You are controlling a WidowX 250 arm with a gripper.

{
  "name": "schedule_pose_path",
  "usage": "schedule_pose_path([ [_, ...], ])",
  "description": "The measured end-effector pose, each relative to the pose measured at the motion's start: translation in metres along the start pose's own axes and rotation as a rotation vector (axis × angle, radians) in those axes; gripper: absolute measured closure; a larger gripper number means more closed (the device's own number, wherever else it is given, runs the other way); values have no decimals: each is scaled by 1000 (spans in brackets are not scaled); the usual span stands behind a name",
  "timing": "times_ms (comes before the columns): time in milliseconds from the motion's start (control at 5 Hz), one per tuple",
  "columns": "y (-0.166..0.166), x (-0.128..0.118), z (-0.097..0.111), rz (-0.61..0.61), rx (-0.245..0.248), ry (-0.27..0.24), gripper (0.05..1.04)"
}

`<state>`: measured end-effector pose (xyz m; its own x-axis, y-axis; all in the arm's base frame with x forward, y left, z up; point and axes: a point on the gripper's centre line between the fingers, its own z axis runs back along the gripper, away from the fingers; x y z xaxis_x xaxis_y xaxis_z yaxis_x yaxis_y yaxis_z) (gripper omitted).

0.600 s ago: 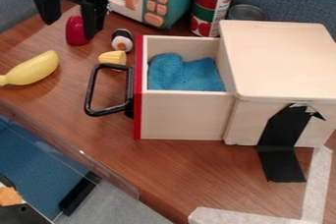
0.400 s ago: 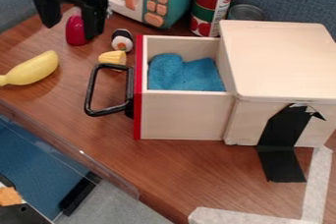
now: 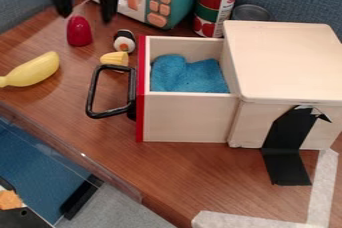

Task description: Put the sushi inside the drawer

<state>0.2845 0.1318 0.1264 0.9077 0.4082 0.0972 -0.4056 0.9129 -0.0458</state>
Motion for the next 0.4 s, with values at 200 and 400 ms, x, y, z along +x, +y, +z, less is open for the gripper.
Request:
schedule_pose_path([
  [200, 0, 28, -2, 97, -15, -3, 83],
  [400, -3, 54, -7, 180, -47, -30, 83],
])
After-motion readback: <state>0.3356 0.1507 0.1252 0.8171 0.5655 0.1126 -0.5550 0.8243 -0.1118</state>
